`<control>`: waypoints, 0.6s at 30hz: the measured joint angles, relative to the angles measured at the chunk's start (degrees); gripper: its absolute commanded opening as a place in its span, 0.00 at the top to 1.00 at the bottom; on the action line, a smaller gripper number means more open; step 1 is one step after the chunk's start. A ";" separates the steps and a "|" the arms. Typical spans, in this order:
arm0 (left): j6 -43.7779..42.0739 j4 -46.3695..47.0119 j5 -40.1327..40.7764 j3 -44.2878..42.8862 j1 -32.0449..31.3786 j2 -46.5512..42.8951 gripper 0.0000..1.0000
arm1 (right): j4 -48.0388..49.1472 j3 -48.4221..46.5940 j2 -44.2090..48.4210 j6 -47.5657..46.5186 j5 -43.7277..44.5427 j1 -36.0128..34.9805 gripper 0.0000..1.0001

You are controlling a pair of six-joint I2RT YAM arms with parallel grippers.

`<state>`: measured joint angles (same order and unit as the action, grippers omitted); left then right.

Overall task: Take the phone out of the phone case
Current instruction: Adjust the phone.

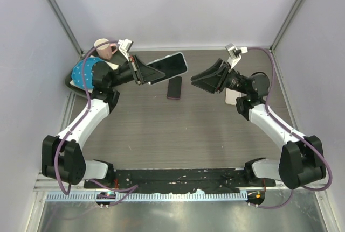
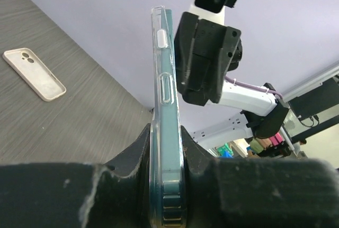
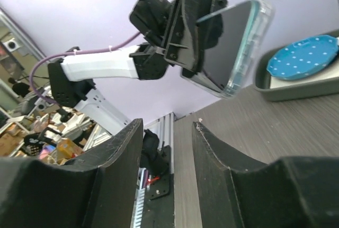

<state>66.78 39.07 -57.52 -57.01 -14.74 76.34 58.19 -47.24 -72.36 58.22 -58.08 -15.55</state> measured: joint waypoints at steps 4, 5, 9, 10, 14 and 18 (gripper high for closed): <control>0.70 0.09 0.72 1.20 0.02 0.00 1.00 | 6.40 0.00 -2.10 3.39 0.46 -0.98 0.57; 0.92 0.17 0.83 1.22 0.04 0.00 1.00 | 7.32 0.00 -2.73 3.69 0.68 -1.01 0.59; 2.47 2.36 0.96 1.33 0.04 0.00 1.00 | 7.32 -0.04 -5.07 3.63 1.81 -1.01 0.58; 2.99 2.89 0.94 1.36 0.04 0.00 1.00 | 6.75 -0.07 -5.42 3.37 2.12 -1.01 0.58; 3.80 4.50 0.90 1.64 0.04 -0.02 1.00 | 4.37 -0.72 -5.64 1.92 3.28 -1.09 0.56; 3.98 5.31 0.94 2.60 0.04 -0.02 1.00 | 3.48 -2.93 -5.68 1.42 3.96 -1.27 0.56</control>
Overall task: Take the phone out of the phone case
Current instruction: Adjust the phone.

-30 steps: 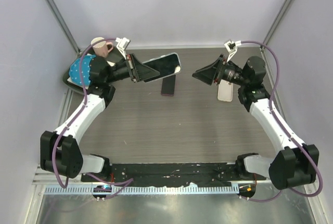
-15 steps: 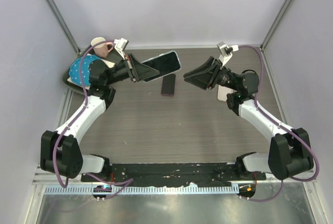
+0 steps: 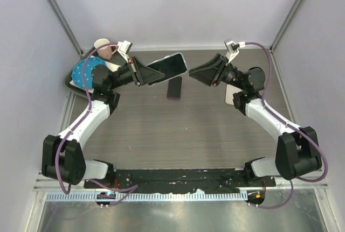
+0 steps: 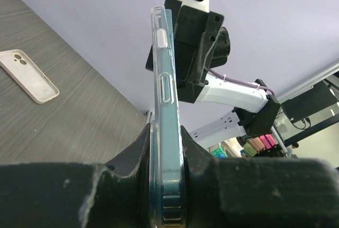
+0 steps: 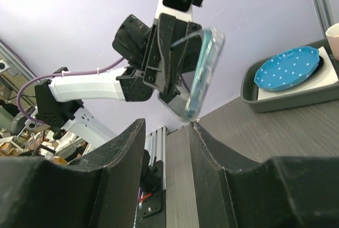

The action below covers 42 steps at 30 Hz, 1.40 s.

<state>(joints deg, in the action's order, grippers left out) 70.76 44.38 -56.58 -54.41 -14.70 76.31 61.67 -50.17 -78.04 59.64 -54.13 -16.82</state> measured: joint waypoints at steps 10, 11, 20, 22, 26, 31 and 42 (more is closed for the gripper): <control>2.51 2.03 0.04 1.31 0.15 -0.11 1.00 | -1.14 -2.89 -2.82 -1.86 0.85 -0.87 0.58; 2.84 2.67 0.02 1.31 0.15 -0.11 1.00 | -1.86 -2.89 -3.08 -2.36 1.05 -0.87 0.58; 4.31 5.27 0.02 1.51 0.22 -0.55 1.00 | -1.86 -2.89 -3.39 -2.32 1.55 -1.09 0.56; 4.28 5.64 0.02 1.90 0.22 -0.70 1.00 | 0.35 -2.89 -3.67 -0.79 1.40 -1.07 0.56; 4.28 5.77 0.04 2.49 0.22 -0.72 1.00 | 4.42 -2.89 -4.63 2.12 0.46 -1.07 0.53; 4.28 5.79 0.02 2.54 0.22 -0.72 1.00 | 5.99 -2.89 -4.72 2.95 0.09 -1.09 0.54; 4.28 5.81 0.02 2.60 0.22 -0.72 1.00 | 8.37 -4.00 -8.00 4.90 -0.52 -2.58 0.64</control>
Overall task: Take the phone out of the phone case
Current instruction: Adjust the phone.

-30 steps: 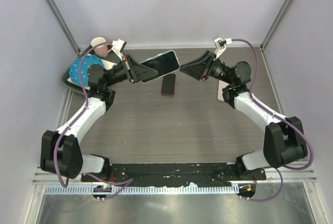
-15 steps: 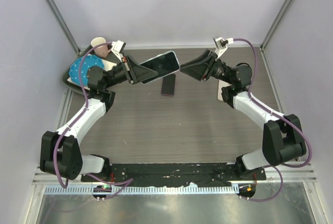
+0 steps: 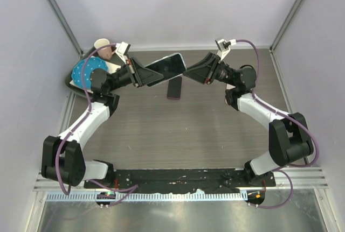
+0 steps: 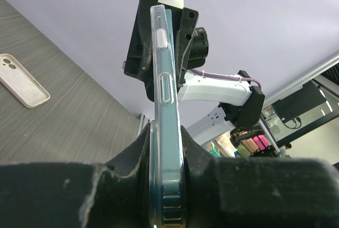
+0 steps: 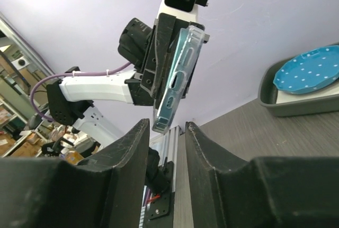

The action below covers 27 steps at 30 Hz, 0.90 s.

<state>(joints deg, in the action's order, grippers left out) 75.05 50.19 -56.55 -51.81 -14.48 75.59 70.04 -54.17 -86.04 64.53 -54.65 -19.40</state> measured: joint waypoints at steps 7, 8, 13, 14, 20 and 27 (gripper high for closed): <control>1.07 0.52 -0.24 0.04 -0.02 -0.02 1.00 | 3.17 0.00 -0.37 4.35 -0.61 -0.52 0.75; 1.20 0.66 -0.26 0.11 -0.09 -0.02 1.00 | 3.34 0.00 -0.57 5.35 -0.81 -0.52 0.75; 1.42 1.05 -0.39 0.76 -0.17 -0.02 1.00 | 3.41 -0.26 -0.85 8.13 -2.12 -0.50 0.77; 1.46 1.27 -0.48 0.76 -0.17 -0.11 1.00 | 3.43 -0.37 -0.85 8.28 -2.40 -0.50 0.77; 1.09 1.55 -0.57 1.29 -0.42 -0.87 1.00 | 3.02 -1.88 -0.42 8.28 -5.20 -0.48 0.78; 0.24 2.60 -1.18 1.51 -1.31 -2.47 1.00 | 0.61 -5.66 1.29 6.99 -11.15 -0.81 0.80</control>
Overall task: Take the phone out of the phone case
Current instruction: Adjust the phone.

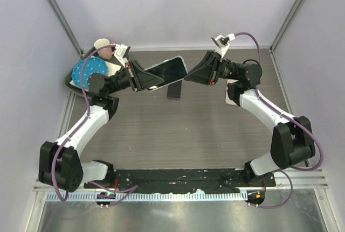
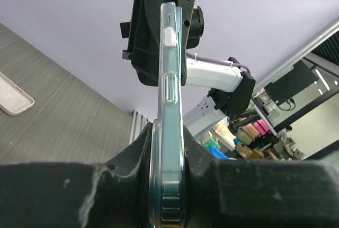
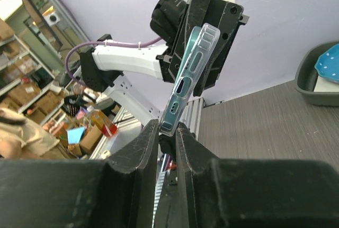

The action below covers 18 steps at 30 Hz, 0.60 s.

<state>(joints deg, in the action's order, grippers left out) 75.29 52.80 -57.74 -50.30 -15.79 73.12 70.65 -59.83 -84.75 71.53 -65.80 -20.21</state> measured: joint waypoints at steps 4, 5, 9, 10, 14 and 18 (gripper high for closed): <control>-1.36 0.00 -1.38 -0.09 -0.68 -1.14 1.00 | -0.20 -1.64 0.92 -1.18 -3.32 -0.81 0.82; -2.36 -0.44 -2.05 -0.28 -0.85 -1.20 1.00 | -0.20 -1.68 1.18 -1.44 -4.02 -0.98 0.82; -7.78 -6.08 -5.14 -2.58 -1.49 -1.14 1.00 | -0.07 -1.68 1.90 -2.36 -7.34 -1.14 0.86; -8.87 -7.15 -5.88 -3.02 -1.64 -1.14 1.00 | 0.02 -1.68 2.03 -2.49 -7.98 -1.16 0.87; -12.66 -11.10 -8.44 -4.04 -2.51 -1.20 1.00 | 0.02 -1.36 2.82 -3.04 -12.00 -1.31 0.88; -14.03 -14.01 -12.44 -5.38 -3.37 -0.92 1.00 | 0.09 -0.68 4.24 -3.61 -15.93 -2.60 0.98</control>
<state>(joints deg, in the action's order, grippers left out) 61.25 38.79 -70.17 -55.68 -19.16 72.20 70.74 -60.51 -80.51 67.92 -81.73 -22.81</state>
